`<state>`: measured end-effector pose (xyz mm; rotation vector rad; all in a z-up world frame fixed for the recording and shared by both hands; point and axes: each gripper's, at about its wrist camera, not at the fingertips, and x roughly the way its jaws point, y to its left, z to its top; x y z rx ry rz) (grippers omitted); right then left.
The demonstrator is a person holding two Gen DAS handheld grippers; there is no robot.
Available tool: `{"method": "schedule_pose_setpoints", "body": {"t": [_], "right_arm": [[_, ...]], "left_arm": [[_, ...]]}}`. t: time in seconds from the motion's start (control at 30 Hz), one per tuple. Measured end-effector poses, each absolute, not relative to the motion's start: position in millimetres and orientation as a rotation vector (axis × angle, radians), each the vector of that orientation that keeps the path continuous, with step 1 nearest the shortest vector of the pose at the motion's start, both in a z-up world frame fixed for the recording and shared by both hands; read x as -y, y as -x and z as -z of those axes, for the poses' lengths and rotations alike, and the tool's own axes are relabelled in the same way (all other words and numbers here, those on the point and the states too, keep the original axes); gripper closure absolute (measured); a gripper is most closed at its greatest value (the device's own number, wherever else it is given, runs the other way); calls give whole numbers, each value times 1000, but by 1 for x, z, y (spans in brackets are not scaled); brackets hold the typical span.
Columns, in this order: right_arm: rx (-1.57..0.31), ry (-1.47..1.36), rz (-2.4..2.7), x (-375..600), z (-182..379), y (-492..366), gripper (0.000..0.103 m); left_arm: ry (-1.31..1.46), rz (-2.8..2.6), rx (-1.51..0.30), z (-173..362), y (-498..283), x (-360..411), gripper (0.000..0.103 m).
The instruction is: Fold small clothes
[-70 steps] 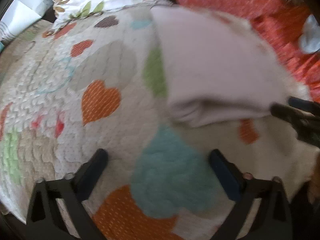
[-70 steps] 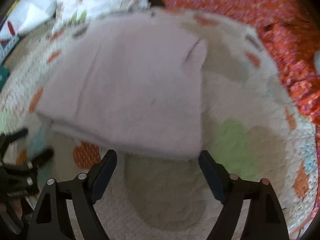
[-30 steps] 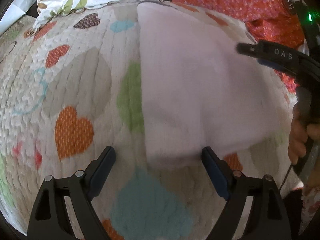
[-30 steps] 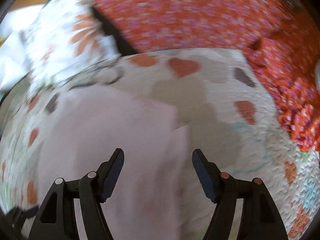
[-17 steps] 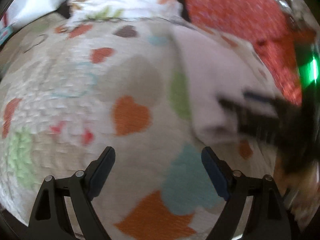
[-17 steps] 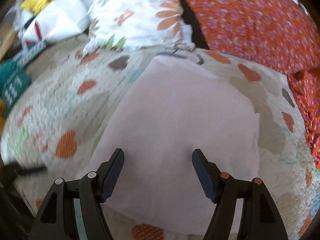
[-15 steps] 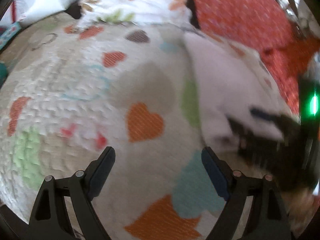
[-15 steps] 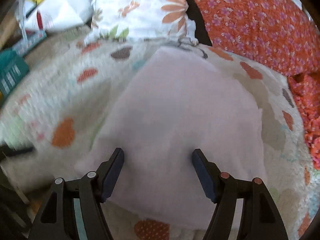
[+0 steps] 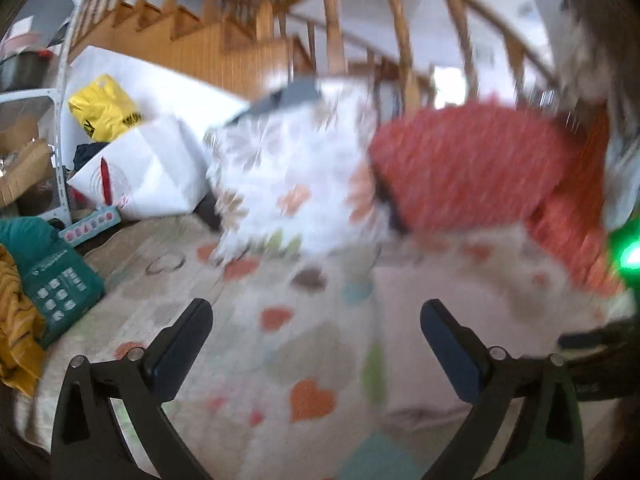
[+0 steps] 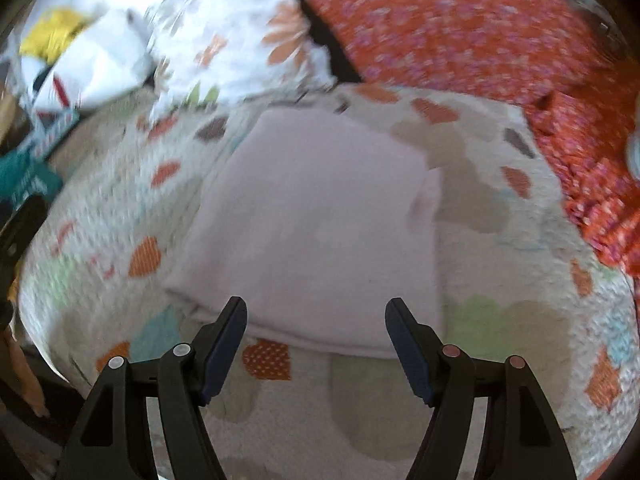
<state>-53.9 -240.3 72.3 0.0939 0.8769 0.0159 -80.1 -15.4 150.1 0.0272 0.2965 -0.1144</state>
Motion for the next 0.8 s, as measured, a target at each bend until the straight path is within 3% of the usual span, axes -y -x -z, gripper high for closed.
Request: {"method": "schedule_pose_setpoints", "body": {"t": [0.17,0.43,0.8], "right_arm": [[-823,-110,50,264,-85,62,23],[-919,-122,100,274,-51,49,23],[-970,-64,92,257,-32,42,23]], "left_arm": [[21,242,-357,-160,81,38,0],[-109,301,-682,-100,41,72,0],[-177,217,-879,-48,24,66,0]]}}
